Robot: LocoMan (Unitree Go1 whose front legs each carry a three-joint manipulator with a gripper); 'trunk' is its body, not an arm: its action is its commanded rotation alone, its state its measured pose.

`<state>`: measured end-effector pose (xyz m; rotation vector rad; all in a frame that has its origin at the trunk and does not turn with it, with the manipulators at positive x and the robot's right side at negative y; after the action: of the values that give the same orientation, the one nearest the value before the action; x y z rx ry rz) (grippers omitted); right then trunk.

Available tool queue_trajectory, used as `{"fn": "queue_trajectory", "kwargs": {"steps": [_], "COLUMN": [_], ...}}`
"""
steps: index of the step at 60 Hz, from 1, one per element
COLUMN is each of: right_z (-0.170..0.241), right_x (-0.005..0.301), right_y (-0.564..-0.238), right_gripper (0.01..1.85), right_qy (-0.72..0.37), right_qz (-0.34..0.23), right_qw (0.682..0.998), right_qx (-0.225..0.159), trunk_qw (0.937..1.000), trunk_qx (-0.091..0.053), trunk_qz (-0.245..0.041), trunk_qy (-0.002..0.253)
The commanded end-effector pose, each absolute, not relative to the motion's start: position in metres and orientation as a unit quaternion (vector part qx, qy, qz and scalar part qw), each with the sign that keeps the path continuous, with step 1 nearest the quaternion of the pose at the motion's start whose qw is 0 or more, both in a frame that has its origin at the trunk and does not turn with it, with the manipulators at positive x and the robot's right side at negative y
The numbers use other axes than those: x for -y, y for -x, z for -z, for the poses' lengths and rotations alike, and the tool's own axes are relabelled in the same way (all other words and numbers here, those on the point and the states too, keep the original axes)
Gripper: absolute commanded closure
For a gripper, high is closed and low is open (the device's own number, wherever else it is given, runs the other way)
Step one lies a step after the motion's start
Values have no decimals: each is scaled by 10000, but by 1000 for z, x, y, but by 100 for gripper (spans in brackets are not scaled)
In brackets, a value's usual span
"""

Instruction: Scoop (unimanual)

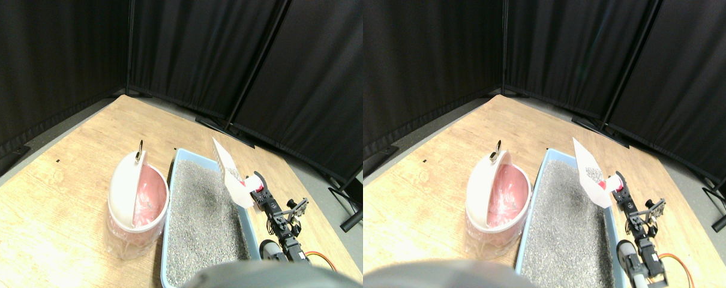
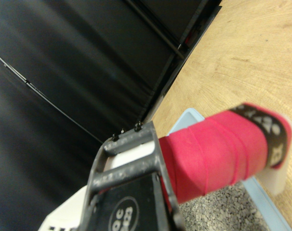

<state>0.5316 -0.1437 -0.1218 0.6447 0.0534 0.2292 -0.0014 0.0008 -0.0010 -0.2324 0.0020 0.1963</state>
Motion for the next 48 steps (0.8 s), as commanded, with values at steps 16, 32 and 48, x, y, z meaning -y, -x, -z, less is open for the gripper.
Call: {"fn": "queue_trajectory", "kwargs": {"steps": [16,32,48], "right_z": [96,91,88], "right_x": [130,113,101], "right_y": [-526,-526,-532], "right_gripper": [181,181,181], "right_qy": [-1844,-1550,-1740], "right_qz": [-1669,-1786,-1962], "right_qw": [9684,9716,9650], "right_qx": [164,96,31], "trunk_qw": [9856,9832,9811], "trunk_qx": [-53,-24,-14], "trunk_qz": [-1165,-1285,-1377], "trunk_qy": [1222,1299,1361]}}
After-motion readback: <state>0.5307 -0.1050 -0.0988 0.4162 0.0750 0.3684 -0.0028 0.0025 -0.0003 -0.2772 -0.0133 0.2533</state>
